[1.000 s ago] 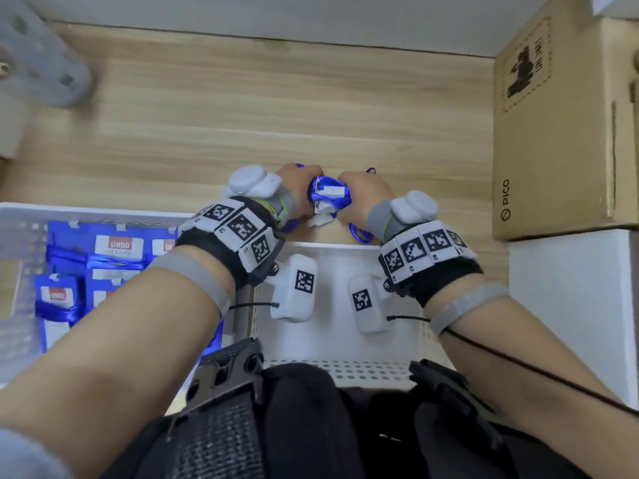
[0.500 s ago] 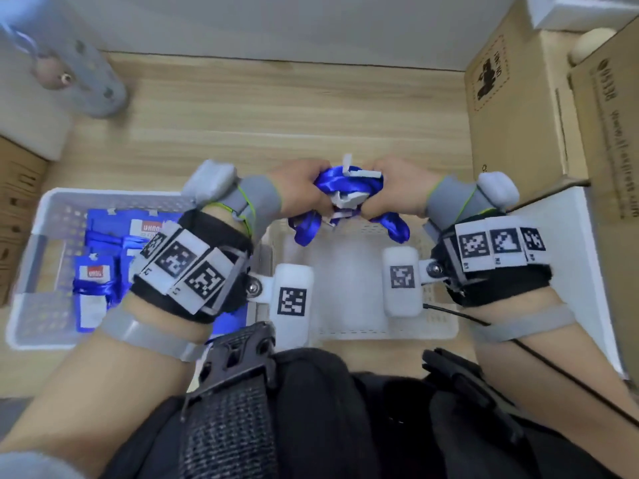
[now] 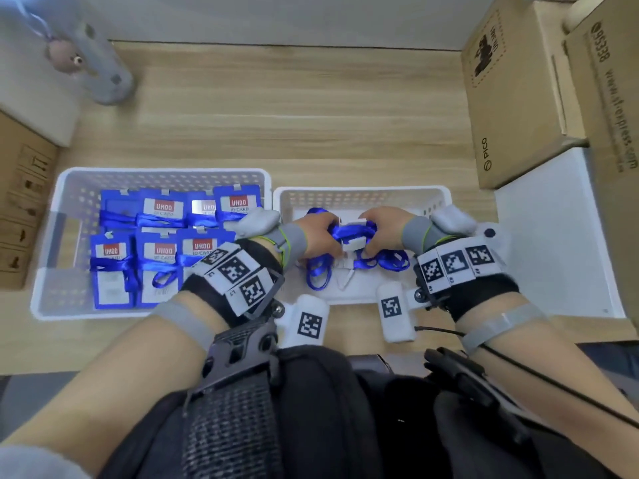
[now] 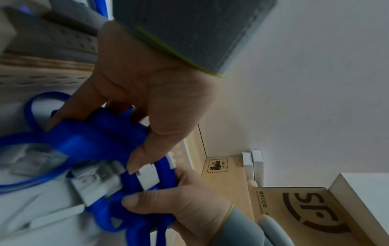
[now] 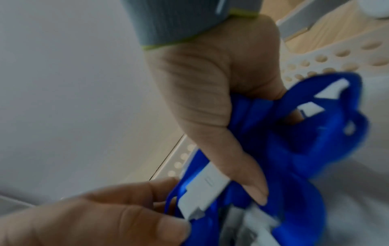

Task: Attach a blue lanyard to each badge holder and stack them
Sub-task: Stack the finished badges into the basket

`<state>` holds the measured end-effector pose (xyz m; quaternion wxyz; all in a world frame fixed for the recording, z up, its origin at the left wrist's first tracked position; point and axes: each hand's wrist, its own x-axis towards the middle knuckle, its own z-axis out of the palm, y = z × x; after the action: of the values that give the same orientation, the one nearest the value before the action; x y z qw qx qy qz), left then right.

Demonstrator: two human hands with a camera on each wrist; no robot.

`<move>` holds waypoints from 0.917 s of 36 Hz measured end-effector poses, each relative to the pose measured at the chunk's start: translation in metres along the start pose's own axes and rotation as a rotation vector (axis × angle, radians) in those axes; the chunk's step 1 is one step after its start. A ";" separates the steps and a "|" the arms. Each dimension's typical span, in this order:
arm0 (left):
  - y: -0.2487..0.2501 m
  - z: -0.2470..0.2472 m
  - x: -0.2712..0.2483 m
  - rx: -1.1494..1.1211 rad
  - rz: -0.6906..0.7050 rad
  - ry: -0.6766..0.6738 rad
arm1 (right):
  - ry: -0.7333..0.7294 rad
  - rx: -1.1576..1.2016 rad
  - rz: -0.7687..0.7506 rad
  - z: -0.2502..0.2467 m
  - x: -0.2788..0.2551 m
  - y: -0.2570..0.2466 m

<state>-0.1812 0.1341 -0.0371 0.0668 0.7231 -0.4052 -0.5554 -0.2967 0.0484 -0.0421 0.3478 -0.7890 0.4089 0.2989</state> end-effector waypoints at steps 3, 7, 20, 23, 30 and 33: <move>-0.001 -0.005 -0.004 -0.137 -0.011 0.011 | 0.015 -0.095 0.018 -0.003 -0.004 -0.003; -0.004 -0.023 -0.016 -0.190 0.051 0.108 | 0.108 -0.105 -0.009 -0.011 -0.018 -0.012; -0.075 -0.046 -0.057 0.313 -0.031 -0.036 | -0.033 -0.091 -0.201 0.036 -0.035 -0.071; -0.092 -0.033 -0.064 0.465 -0.053 -0.169 | -0.114 -0.168 -0.198 0.056 -0.033 -0.082; -0.107 -0.014 -0.061 0.829 0.132 -0.114 | -0.098 -0.380 -0.235 0.071 -0.027 -0.090; -0.105 -0.017 -0.059 0.924 0.180 -0.085 | -0.114 -0.467 -0.266 0.067 -0.025 -0.091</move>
<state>-0.1164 0.2363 -0.0439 -0.2309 0.6157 -0.6733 -0.3379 -0.2436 0.1509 -0.0348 0.2148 -0.8765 0.2015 0.3807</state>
